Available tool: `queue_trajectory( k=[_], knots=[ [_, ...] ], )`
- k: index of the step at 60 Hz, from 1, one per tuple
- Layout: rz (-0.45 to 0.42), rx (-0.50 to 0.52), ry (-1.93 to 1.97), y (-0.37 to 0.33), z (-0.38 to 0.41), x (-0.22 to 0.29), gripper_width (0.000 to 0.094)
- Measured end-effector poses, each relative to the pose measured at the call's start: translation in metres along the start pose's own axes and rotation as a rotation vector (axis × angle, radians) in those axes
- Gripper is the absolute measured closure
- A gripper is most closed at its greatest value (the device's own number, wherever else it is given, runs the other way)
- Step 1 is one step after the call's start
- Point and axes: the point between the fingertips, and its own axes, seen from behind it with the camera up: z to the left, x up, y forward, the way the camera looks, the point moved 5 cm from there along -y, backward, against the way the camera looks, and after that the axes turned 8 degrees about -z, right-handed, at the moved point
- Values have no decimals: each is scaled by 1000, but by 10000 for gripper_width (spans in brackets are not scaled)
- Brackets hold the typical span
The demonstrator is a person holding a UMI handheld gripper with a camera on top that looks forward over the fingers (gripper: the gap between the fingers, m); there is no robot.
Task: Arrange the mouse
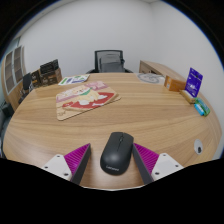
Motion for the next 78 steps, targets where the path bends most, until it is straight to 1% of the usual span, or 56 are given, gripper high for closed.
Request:
queue_trajectory(
  k=[14, 16, 22, 28, 39, 46, 49, 52, 53, 56, 60, 64, 75, 78],
  knots=[
    [2, 20, -9, 16, 9, 12, 74],
    [3, 24, -11, 17, 10, 13, 98],
    [0, 30, -24, 19, 11, 14, 217],
    [-2, 29, -30, 20, 8, 13, 438],
    [-10, 43, -46, 20, 9, 11, 458],
    [3, 35, -31, 18, 7, 11, 544],
    [5, 26, -38, 18, 6, 12, 606],
    [14, 14, -35, 17, 7, 13, 619],
    [16, 16, -29, 16, 8, 14, 639],
    [18, 15, -8, 11, 10, 19, 641],
    [5, 24, -4, 1, 12, 37, 641],
    [-32, 26, 3, -8, 13, 67, 642],
    [-167, 65, -18, -1, 37, 179, 641],
    [-185, 77, -28, 11, 47, 205, 641]
  ],
)
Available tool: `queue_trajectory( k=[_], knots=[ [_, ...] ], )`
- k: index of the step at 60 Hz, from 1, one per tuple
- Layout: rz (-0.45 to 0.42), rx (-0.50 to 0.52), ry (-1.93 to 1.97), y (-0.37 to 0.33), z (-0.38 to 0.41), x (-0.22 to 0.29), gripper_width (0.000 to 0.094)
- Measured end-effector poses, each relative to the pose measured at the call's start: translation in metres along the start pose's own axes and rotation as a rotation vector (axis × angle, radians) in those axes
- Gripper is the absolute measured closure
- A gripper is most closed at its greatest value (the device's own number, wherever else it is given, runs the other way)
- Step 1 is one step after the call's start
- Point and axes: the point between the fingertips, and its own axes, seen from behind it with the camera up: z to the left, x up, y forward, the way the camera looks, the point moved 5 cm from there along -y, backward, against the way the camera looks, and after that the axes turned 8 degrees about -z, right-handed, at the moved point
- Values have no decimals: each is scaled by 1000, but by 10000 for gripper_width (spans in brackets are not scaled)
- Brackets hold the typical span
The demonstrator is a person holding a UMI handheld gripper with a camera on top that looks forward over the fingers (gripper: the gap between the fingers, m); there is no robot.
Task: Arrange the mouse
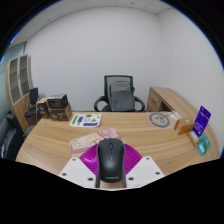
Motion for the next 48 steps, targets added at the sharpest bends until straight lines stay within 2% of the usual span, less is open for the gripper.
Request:
queue_trajectory(
  k=[5, 11, 23, 37, 43, 48],
  knots=[
    [-30, 13, -14, 35, 16, 26, 643],
    [-7, 15, 19, 84, 34, 27, 642],
    [99, 20, 32, 159, 58, -31, 628],
    [170, 27, -35, 182, 67, -87, 627],
    [160, 12, -35, 182, 66, -90, 549],
    [170, 13, -50, 183, 65, -92, 432]
  ],
)
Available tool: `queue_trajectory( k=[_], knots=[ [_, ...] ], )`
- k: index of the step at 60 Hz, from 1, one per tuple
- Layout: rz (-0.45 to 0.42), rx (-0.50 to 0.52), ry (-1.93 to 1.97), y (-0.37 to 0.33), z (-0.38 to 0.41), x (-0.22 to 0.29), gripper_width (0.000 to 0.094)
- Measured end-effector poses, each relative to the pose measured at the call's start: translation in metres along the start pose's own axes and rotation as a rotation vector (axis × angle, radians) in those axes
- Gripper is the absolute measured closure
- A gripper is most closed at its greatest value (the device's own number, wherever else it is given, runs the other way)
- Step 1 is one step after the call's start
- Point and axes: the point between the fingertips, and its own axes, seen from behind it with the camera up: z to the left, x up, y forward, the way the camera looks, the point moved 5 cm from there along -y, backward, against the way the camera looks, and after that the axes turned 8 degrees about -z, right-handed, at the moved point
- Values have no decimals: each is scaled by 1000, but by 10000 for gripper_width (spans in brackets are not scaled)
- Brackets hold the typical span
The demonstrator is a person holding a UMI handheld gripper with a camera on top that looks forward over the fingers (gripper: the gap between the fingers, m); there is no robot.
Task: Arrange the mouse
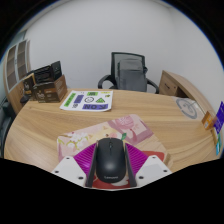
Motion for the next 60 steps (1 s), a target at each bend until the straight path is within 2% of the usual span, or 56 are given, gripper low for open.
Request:
queue_trajectory(
  k=[2, 4, 5, 13, 24, 43, 60],
  knots=[
    [14, -17, -14, 0, -4, -1, 294],
    [20, -56, -26, -3, -13, 1, 92],
    [18, -76, -31, -6, -17, 3, 57],
    [14, -58, 35, -48, -19, 13, 69],
    [-23, -37, 74, -164, -31, 19, 69],
    [-9, -74, 65, -357, -86, -27, 67],
    [-35, -136, 76, -448, -128, -53, 68]
  ],
)
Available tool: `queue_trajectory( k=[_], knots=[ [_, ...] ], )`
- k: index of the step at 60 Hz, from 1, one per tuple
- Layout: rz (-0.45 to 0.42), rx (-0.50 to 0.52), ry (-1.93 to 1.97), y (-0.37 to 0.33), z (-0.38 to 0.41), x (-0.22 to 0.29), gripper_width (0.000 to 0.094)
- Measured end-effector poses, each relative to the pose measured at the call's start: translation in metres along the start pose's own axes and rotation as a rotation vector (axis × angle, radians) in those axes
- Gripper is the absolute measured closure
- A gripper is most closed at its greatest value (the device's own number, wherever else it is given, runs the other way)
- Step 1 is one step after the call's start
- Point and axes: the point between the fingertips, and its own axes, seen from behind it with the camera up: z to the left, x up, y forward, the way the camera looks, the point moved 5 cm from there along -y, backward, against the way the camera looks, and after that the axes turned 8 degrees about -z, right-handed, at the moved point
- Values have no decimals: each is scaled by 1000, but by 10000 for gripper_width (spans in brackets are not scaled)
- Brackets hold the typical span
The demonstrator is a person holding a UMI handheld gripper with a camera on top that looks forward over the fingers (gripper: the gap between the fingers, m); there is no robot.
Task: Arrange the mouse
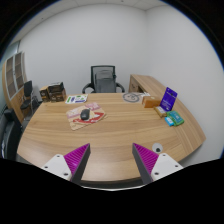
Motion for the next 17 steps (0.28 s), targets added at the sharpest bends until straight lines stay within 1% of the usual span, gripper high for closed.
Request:
queue_trajectory(
  k=[4, 17],
  knots=[
    [-9, -14, -13, -6, -8, -3, 68],
    [-5, -4, -12, -21, -19, -15, 72]
  ],
)
